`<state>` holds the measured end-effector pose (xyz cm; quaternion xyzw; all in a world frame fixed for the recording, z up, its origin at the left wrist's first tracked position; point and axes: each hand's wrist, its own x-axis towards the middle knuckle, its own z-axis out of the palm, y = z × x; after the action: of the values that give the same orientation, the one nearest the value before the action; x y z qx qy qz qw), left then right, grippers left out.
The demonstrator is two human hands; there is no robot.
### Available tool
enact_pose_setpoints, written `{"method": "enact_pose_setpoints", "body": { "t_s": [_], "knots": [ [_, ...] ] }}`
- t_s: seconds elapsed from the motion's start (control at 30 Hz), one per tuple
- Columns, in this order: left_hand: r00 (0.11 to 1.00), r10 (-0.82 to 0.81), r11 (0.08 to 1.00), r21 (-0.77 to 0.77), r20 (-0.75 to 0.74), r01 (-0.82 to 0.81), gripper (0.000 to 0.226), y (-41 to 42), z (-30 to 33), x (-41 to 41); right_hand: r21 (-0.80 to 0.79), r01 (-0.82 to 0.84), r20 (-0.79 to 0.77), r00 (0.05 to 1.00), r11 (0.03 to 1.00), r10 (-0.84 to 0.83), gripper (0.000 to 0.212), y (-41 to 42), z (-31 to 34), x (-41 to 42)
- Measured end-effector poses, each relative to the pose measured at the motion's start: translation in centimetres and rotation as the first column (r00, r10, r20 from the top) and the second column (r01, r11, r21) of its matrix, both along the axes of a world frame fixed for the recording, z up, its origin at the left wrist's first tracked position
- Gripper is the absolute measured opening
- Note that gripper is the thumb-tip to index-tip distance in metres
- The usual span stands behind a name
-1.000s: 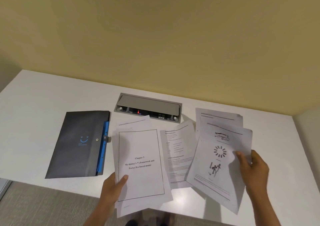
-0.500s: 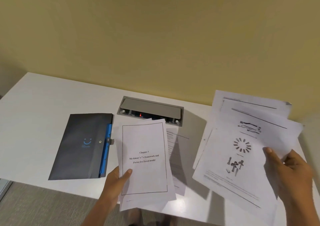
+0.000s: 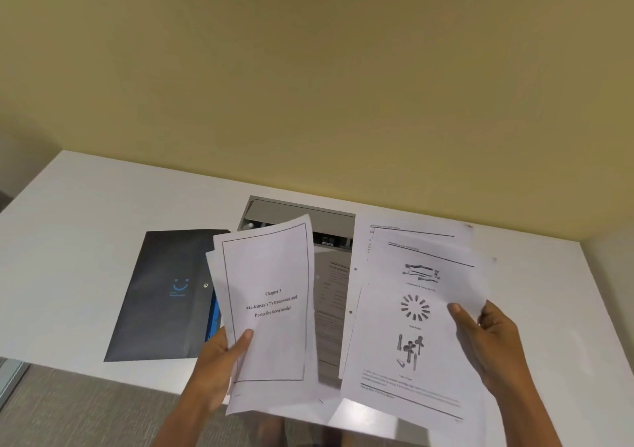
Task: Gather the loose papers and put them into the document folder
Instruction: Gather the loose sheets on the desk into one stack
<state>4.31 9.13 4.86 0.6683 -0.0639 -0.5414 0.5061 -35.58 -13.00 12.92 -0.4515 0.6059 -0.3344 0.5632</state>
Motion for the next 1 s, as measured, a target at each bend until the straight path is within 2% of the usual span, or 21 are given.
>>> {"method": "enact_pose_setpoints", "body": {
  "t_s": [0.2, 0.33, 0.47, 0.6, 0.77, 0.83, 0.9, 0.97, 1.0],
  "knots": [
    [0.988, -0.151, 0.988, 0.002, 0.014, 0.151, 0.046, -0.5, 1.5, 0.0, 0.005, -0.091, -0.020, 0.996, 0.996, 0.092, 0.026, 1.9, -2.3, 4.5],
    [0.954, -0.284, 0.959, 0.035, 0.102, 0.282, 0.038, -1.5, 1.9, -1.0, 0.071, -0.157, 0.101, 0.984, 0.985, 0.150, 0.030, 4.1, -4.2, 8.2],
    [0.926, -0.370, 0.929, 0.000, 0.079, 0.371, 0.037, -1.5, 2.3, -1.6, 0.135, -0.248, 0.163, 0.960, 0.959, 0.226, 0.032, 6.1, -5.5, 10.8],
    [0.933, -0.358, 0.934, 0.015, 0.037, 0.358, 0.045, -0.7, 1.6, -1.7, 0.235, -0.351, 0.244, 0.924, 0.906, 0.294, 0.030, 7.5, -5.7, 12.7],
    [0.970, -0.241, 0.964, 0.118, 0.021, 0.237, 0.062, 0.9, -0.5, -1.7, 0.371, -0.469, 0.296, 0.878, 0.801, 0.377, 0.038, 7.6, -6.4, 12.7],
    [0.969, -0.236, 0.957, 0.191, 0.076, 0.218, 0.060, 1.7, -1.4, -1.7, 0.426, -0.484, 0.227, 0.875, 0.765, 0.427, 0.039, 7.0, -6.5, 12.9],
    [0.954, -0.252, 0.938, 0.282, 0.162, 0.200, 0.058, 2.3, -2.2, -1.6, 0.413, -0.444, 0.071, 0.886, 0.795, 0.458, 0.040, 5.7, -7.0, 13.5],
    [0.933, -0.274, 0.918, 0.354, 0.233, 0.181, 0.056, 3.1, -2.5, -1.4, 0.276, -0.347, -0.234, 0.880, 0.896, 0.413, 0.018, 3.9, -8.1, 13.9],
    [0.926, -0.281, 0.912, 0.372, 0.254, 0.174, 0.054, 3.6, -2.6, -1.1, 0.197, -0.325, -0.375, 0.847, 0.925, 0.378, 0.013, 2.8, -8.8, 13.9]
  ]
}}
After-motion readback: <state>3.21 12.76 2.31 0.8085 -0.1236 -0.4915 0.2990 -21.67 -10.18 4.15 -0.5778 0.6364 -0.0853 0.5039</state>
